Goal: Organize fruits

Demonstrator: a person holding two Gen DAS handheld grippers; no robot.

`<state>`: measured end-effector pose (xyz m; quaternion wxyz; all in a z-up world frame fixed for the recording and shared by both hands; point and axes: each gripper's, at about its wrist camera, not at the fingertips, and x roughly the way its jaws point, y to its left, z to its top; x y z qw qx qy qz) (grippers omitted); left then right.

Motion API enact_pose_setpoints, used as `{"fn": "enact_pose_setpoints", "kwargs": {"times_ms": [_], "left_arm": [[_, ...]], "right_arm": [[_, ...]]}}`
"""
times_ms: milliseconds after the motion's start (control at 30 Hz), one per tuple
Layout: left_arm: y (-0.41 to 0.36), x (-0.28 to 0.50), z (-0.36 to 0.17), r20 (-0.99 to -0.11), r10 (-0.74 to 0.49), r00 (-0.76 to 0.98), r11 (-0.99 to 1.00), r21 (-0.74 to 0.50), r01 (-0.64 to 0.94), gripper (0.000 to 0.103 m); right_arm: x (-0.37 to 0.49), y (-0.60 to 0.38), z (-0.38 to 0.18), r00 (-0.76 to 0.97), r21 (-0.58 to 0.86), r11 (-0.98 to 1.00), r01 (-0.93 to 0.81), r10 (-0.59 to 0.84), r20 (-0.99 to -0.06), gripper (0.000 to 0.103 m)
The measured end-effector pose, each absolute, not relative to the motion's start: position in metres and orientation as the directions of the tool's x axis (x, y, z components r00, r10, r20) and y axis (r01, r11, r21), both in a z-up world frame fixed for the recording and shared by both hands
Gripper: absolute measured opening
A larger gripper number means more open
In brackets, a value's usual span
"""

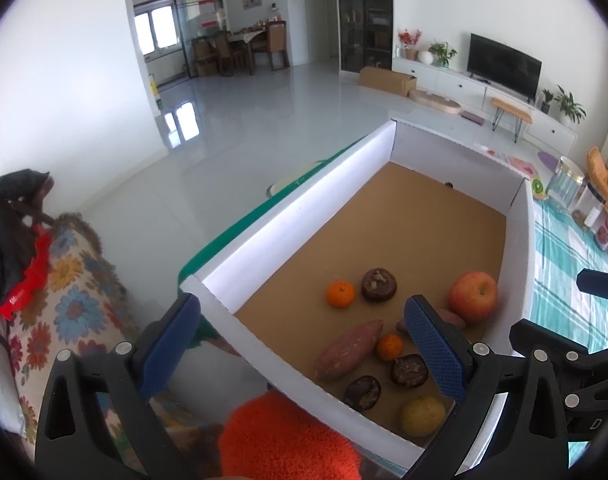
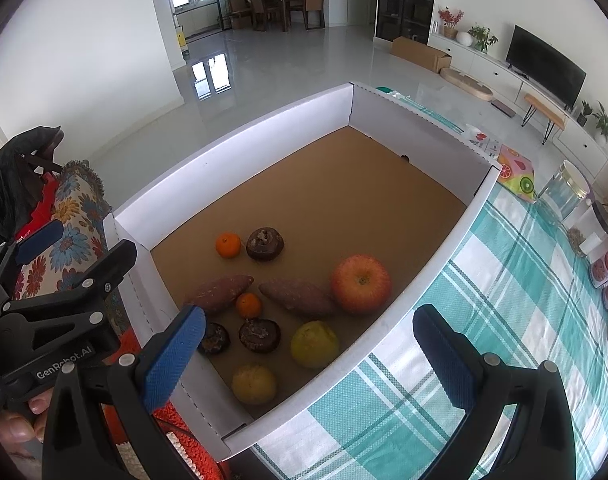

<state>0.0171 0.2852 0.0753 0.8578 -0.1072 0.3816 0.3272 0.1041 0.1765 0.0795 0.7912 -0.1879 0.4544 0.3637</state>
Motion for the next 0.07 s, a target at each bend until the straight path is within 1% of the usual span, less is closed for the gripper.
{"fn": "enact_pose_setpoints", "kwargs": {"times_ms": [67], "left_arm": [[0.2853, 0.0174, 0.0745, -0.721, 0.485, 0.495, 0.761, 0.068, -0.645, 0.102]], "right_arm": [[0.104, 0.177, 0.079, 0.321, 0.035, 0.664, -0.747, 0.405, -0.856, 0.103]]}}
